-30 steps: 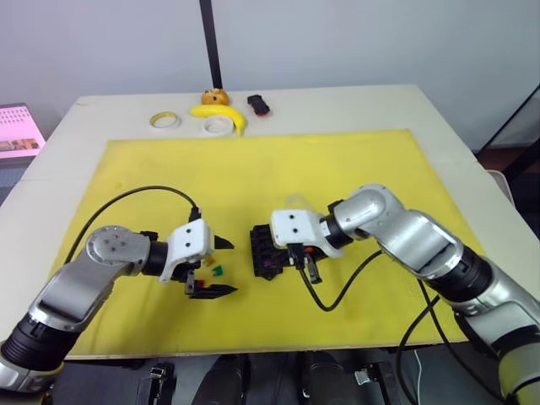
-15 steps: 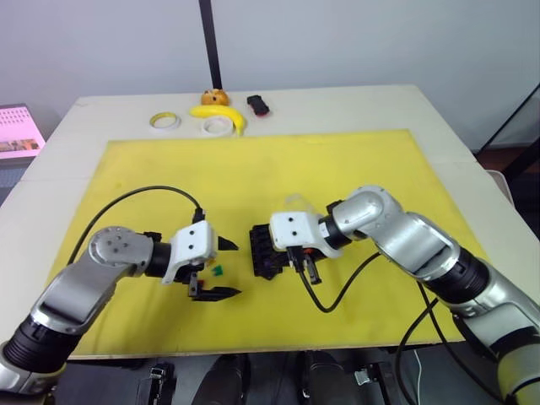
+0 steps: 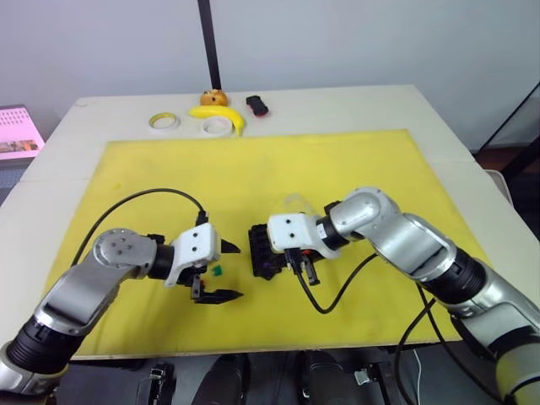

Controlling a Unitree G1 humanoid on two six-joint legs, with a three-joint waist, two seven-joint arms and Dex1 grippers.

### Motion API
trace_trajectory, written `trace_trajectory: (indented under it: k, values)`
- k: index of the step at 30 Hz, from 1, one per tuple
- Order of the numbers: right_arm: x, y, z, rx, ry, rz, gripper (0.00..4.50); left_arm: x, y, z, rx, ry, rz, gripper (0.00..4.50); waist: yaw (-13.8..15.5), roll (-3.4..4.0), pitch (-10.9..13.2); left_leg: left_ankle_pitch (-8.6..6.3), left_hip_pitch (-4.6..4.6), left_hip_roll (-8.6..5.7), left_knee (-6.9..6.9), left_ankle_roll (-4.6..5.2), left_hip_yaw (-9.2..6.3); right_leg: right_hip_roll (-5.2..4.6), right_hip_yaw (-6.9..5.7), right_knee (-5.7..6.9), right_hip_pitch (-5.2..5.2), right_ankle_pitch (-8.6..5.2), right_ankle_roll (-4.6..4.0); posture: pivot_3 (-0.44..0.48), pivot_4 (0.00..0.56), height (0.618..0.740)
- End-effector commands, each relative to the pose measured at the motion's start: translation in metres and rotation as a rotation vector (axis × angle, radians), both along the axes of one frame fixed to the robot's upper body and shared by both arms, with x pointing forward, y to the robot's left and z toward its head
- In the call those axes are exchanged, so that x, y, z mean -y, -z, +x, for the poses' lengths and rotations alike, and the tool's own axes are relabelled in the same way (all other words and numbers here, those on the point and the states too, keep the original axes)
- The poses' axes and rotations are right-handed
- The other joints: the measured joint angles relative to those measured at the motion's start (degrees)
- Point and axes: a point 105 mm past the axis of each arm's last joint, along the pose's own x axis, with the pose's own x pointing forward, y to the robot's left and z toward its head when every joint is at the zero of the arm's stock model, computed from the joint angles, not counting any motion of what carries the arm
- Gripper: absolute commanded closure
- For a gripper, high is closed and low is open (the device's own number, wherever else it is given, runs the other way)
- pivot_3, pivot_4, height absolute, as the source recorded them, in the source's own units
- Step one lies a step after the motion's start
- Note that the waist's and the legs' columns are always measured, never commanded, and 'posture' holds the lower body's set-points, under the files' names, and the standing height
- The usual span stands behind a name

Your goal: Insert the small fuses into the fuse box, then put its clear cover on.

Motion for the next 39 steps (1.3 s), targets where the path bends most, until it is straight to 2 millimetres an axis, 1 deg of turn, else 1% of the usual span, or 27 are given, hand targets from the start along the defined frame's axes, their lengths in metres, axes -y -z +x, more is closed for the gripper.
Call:
trace_trajectory:
  k: [1, 11, 23, 39]
  values:
    - [-0.002, -0.016, 0.003, 0.035, -0.005, 0.025, 4.5, 0.002, -0.007, 0.0, 0.039, 0.014, 0.001, 0.02, 0.0, 0.0, 0.0, 0.0, 0.0, 0.0, 0.0, 0.0, 0.0, 0.0, 0.0, 0.0, 0.0, 0.0, 0.0, 0.0, 0.15, 0.74]
    - [-0.002, -0.02, 0.004, 0.043, -0.003, 0.02, 4.5, 0.004, -0.007, 0.001, 0.045, 0.018, 0.0, 0.02, 0.1, 0.0, 0.0, 0.0, 0.0, 0.0, 0.0, 0.0, 0.0, 0.0, 0.0, 0.0, 0.0, 0.0, 0.0, 0.0, 0.15, 0.74]
    - [-0.001, -0.008, 0.003, 0.019, -0.003, -0.008, 4.5, 0.005, -0.008, 0.002, 0.053, 0.013, -0.007, 0.02, 0.1, 0.0, 0.0, 0.0, 0.0, 0.0, 0.0, 0.0, 0.0, 0.0, 0.0, 0.01, 0.0, 0.0, 0.0, 0.0, 0.15, 0.74]
    - [-0.002, -0.004, -0.002, 0.012, -0.038, -0.032, 4.5, 0.006, -0.009, 0.003, 0.058, 0.009, -0.01, 0.02, 0.1, 0.0, 0.0, 0.0, 0.0, 0.0, 0.01, 0.0, 0.0, 0.0, 0.0, 0.01, 0.0, 0.0, 0.0, 0.0, 0.15, 0.74]
